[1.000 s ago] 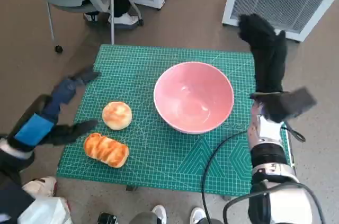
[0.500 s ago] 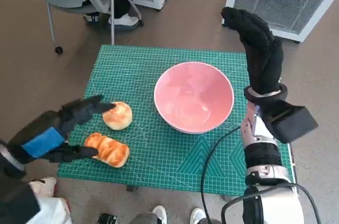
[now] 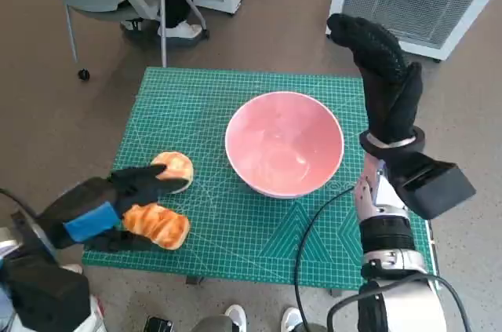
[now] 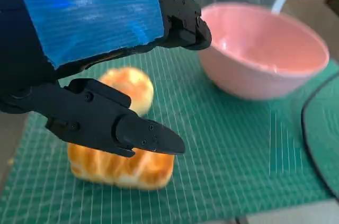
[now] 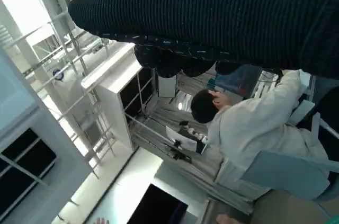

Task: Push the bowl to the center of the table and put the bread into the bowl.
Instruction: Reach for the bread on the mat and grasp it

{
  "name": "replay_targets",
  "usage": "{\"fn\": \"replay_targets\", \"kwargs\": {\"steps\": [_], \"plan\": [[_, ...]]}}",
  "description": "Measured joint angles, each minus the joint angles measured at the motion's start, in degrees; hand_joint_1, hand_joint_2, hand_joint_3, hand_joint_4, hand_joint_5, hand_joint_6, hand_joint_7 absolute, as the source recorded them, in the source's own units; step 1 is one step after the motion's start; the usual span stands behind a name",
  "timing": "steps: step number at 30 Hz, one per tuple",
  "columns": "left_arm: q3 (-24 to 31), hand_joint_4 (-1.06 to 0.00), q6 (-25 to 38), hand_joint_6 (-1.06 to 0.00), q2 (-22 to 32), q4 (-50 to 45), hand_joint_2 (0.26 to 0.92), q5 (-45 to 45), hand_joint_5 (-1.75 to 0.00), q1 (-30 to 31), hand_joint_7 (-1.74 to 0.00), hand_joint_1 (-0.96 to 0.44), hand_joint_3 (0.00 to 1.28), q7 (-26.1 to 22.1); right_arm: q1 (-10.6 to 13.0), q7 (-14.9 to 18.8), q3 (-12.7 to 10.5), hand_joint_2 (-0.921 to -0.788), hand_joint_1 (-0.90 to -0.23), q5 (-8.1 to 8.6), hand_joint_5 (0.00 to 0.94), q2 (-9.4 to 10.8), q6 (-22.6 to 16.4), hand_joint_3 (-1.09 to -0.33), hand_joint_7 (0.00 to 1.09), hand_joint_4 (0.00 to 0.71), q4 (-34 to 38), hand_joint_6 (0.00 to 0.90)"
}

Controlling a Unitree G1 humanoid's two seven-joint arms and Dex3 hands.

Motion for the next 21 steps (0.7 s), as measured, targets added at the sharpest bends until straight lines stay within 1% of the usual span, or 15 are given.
{"fn": "replay_targets", "kwargs": {"steps": [8, 15, 21], "plan": [[-2.9, -0.33, 2.8, -0.38, 0.6, 2.3, 0.808, 0.9, 0.0, -1.1, -0.04, -0.28, 0.0, -2.6, 0.3, 0.1, 0.0, -0.921, -0.632, 0.06, 0.009, 0.0, 0.3, -0.746, 0.45, 0.384, 0.0, 0.173], [-6.4, -0.31, 6.5, -0.38, 0.9, 4.0, 0.814, 4.2, 0.0, -2.6, -0.03, -0.27, 0.0, -3.8, 0.6, 0.0, 0.0, -0.921, -0.632, 0.03, 0.008, 0.1, 0.3, -0.746, 0.45, 0.385, 0.0, 0.174], [-9.9, -0.31, 10.0, -0.37, 0.9, 5.0, 0.823, 6.9, 0.0, -3.8, -0.02, -0.23, 0.01, -4.9, 1.0, -0.1, 0.1, -0.921, -0.633, -0.06, 0.007, 0.1, 0.3, -0.744, 0.45, 0.386, -0.3, 0.167]]}}
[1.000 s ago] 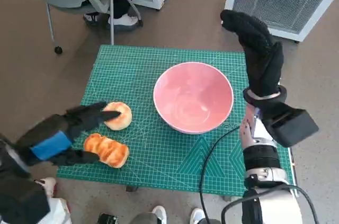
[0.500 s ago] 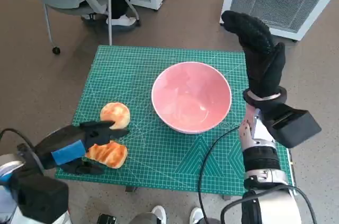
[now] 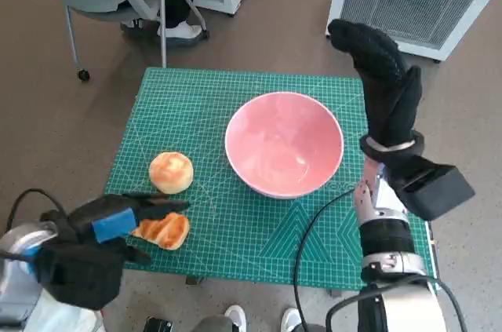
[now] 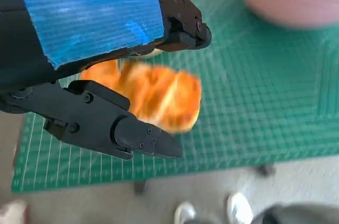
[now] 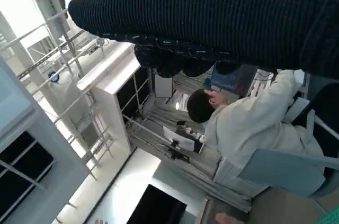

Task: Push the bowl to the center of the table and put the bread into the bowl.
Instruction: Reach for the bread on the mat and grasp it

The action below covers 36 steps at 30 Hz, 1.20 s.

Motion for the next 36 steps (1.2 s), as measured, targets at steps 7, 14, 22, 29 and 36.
{"fn": "replay_targets", "kwargs": {"steps": [7, 14, 22, 29, 36], "plan": [[-3.0, -0.41, 2.6, -0.42, 0.0, 1.5, 0.846, 2.5, -0.03, -2.3, -0.03, -0.14, 0.01, 0.0, 0.1, 0.0, 0.0, -0.921, -0.634, -0.01, 0.006, 0.1, 0.0, -0.742, 0.44, 0.387, 0.0, 0.163], [-4.8, -0.68, 2.2, -0.58, -0.7, 3.0, 0.912, 5.6, -0.53, -2.5, -0.48, 0.0, 0.08, 3.8, 0.3, -0.4, 0.0, -0.921, -0.632, -0.07, 0.002, 0.1, 0.0, -0.745, 0.45, 0.382, 0.0, 0.163], [-4.6, -0.6, -1.3, -0.64, -1.8, 4.5, 0.919, 7.3, -1.33, -1.9, -1.0, 0.0, 0.11, 10.8, 0.3, -0.6, 0.1, -0.921, -0.631, -0.15, 0.001, 0.2, -0.1, -0.744, 0.44, 0.38, 0.1, 0.154], [-3.8, -0.57, -4.6, -0.71, -2.0, 6.1, 0.919, 6.6, -1.43, -1.4, -0.93, 0.0, 0.1, 13.0, 0.3, -0.9, 0.1, -0.921, -0.633, -0.41, 0.001, 0.2, -0.5, -0.743, 0.44, 0.38, 0.3, 0.15], [-2.9, -0.58, -6.9, -0.71, -3.1, 8.0, 0.92, 4.9, -1.43, -2.2, -0.92, 0.0, 0.1, 13.9, 0.3, -1.2, 0.3, -0.921, -0.631, -1.09, 0.001, 0.1, -0.9, -0.743, 0.44, 0.38, 0.8, 0.148]]}}
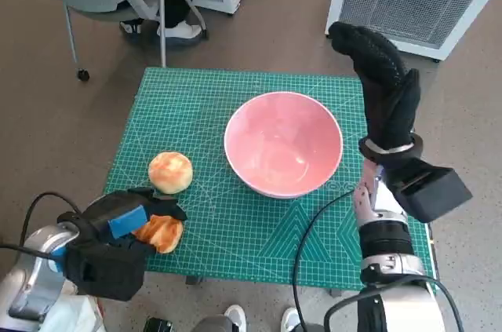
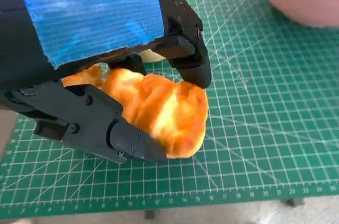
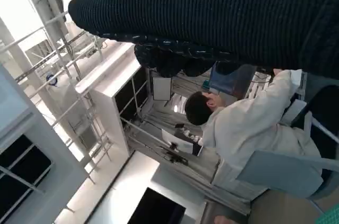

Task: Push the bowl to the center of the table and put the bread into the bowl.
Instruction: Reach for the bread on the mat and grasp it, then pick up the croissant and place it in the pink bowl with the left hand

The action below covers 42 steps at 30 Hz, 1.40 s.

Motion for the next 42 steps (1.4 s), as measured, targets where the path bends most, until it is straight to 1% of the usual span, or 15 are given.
{"fn": "replay_targets", "kwargs": {"steps": [6, 11, 17, 23, 28, 32, 35, 38, 40, 42], "plan": [[2.0, -0.61, -0.8, -0.7, -0.5, -1.2, 0.917, -2.6, -1.33, -2.1, -1.0, 0.0, 0.08, 0.0, 0.0, 0.0, -0.1, -0.921, -0.627, -0.02, 0.001, 0.0, -0.2, -0.743, 0.44, 0.381, 0.1, 0.149], [4.6, -0.65, -0.8, -0.7, -1.0, -4.6, 0.92, -5.9, -1.26, -6.1, -1.04, 0.0, 0.06, 0.1, 0.0, 0.1, -0.3, -0.921, -0.63, 0.2, 0.001, -0.1, -0.2, -0.739, 0.44, 0.382, 0.1, 0.151], [6.2, -0.69, 0.8, -0.72, -4.6, -8.3, 0.918, -8.5, -1.21, -14.1, -1.02, 0.0, 0.03, 2.1, 0.0, 0.3, -0.5, -0.921, -0.63, 1.06, 0.001, -0.4, -0.2, -0.735, 0.44, 0.383, 0.1, 0.158], [4.6, -0.69, 1.2, -0.73, -10.5, -7.9, 0.919, -7.3, -1.19, -24.3, -1.04, 0.0, 0.02, 6.3, 0.0, 0.7, -0.6, -0.921, -0.622, 1.26, 0.001, -0.7, -0.2, -0.736, 0.43, 0.383, 0.1, 0.161], [1.4, -0.69, -1.2, -0.73, -15.0, -2.1, 0.919, -4.3, -1.18, -33.1, -1.05, 0.0, 0.02, 9.8, 0.0, 1.0, -0.7, -0.921, -0.618, 1.36, 0.001, -0.7, -0.2, -0.736, 0.43, 0.383, 0.1, 0.163], [-1.3, -0.7, -5.1, -0.71, -18.1, 6.5, 0.92, -2.0, -1.18, -39.9, -1.05, 0.0, 0.03, 12.4, 0.0, 1.5, -0.7, -0.921, -0.617, 1.63, 0.001, -0.8, -0.2, -0.736, 0.42, 0.384, 0.1, 0.165], [-3.2, -0.69, -7.7, -0.67, -20.2, 13.6, 0.92, -0.4, -1.19, -44.0, -1.09, 0.0, 0.05, 14.0, 0.1, 1.7, -0.8, -0.921, -0.616, 1.73, 0.001, -0.9, -0.2, -0.736, 0.42, 0.384, 0.1, 0.167], [-5.1, -0.68, -9.5, -0.65, -22.0, 20.4, 0.92, 0.6, -1.22, -47.3, -1.1, 0.0, 0.06, 14.6, 0.3, 1.8, -0.9, -0.921, -0.614, 1.77, 0.001, -1.2, -0.2, -0.735, 0.42, 0.384, -0.2, 0.169], [-6.5, -0.67, -10.4, -0.64, -23.3, 25.1, 0.92, 1.4, -1.25, -49.3, -1.08, 0.0, 0.07, 14.8, 0.5, 1.8, -1.0, -0.921, -0.615, 1.81, 0.001, -1.5, -0.2, -0.734, 0.42, 0.385, -0.4, 0.17], [-7.7, -0.68, -10.7, -0.62, -24.6, 29.4, 0.92, 1.8, -1.24, -51.0, -1.1, 0.0, 0.08, 14.7, 0.9, 1.8, -1.1, -0.921, -0.62, 1.88, 0.001, -1.7, -0.2, -0.733, 0.41, 0.385, -0.6, 0.172]]}}
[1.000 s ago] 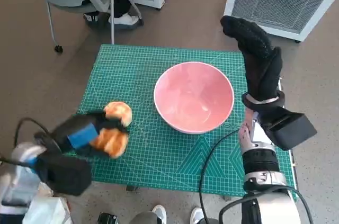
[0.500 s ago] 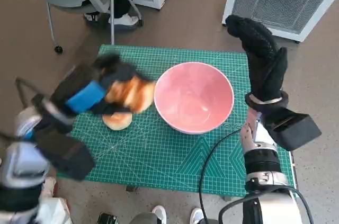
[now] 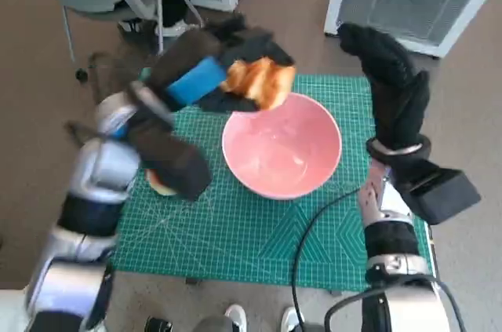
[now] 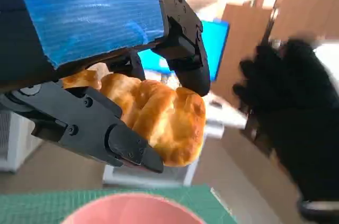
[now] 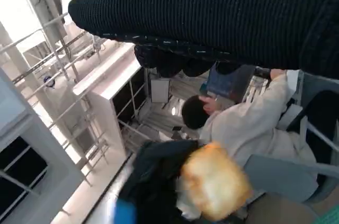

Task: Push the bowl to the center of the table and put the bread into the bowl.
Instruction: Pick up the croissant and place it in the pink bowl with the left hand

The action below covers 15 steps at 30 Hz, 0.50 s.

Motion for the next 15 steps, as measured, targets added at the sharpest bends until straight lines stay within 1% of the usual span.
{"fn": "replay_targets", "kwargs": {"steps": [4, 8, 10, 12, 13, 14, 15], "plan": [[-1.9, -0.69, -0.6, -0.58, -2.3, 6.5, 0.92, 0.4, -1.19, -2.0, -1.18, 0.0, 0.09, -0.4, 1.0, 0.1, -0.2, -0.921, -0.628, 0.2, 0.001, -0.2, 0.0, -0.731, 0.41, 0.385, -0.4, 0.174], [-3.7, -0.68, -1.9, -0.58, -4.2, 11.8, 0.92, 0.8, -1.22, -3.3, -1.17, 0.0, 0.09, -0.6, 1.6, 0.1, -0.4, -0.921, -0.636, 0.35, 0.001, -0.5, 0.0, -0.728, 0.4, 0.386, -0.7, 0.175], [-4.4, -0.63, -2.6, -0.56, -5.1, 14.5, 0.921, 0.9, -1.26, -3.9, -1.2, 0.0, 0.12, -1.0, 1.8, 0.0, -0.4, -0.921, -0.638, 0.36, 0.001, -0.7, 0.0, -0.727, 0.4, 0.386, -1.1, 0.177], [-5.1, -0.53, -2.8, -0.47, -5.7, 16.6, 0.921, 1.0, -1.33, -4.5, -1.33, 0.0, 0.21, -1.5, 2.0, 0.0, -0.5, -0.921, -0.638, 0.37, 0.001, -0.7, 0.0, -0.726, 0.39, 0.386, -1.6, 0.18], [-5.5, -0.44, -2.8, -0.43, -5.9, 17.7, 0.921, 1.2, -1.12, -4.9, -1.41, -0.12, 0.26, -1.9, 2.1, 0.0, -0.5, -0.921, -0.636, 0.37, 0.002, -0.7, 0.0, -0.726, 0.39, 0.387, -1.8, 0.181], [-5.9, -0.42, -2.7, -0.42, -6.1, 18.7, 0.921, 1.7, -1.01, -5.2, -1.43, -0.17, 0.27, -2.3, 2.2, 0.0, -0.4, -0.921, -0.636, 0.37, 0.002, -0.7, 0.0, -0.725, 0.39, 0.387, -2.0, 0.182], [-6.2, -0.35, -2.6, -0.32, -6.3, 19.4, 0.907, 2.0, -0.76, -5.5, -1.19, -0.18, 0.24, -2.6, 2.3, 0.0, -0.4, -0.921, -0.634, 0.36, 0.001, -0.7, 0.0, -0.724, 0.39, 0.386, -2.2, 0.183]]}}
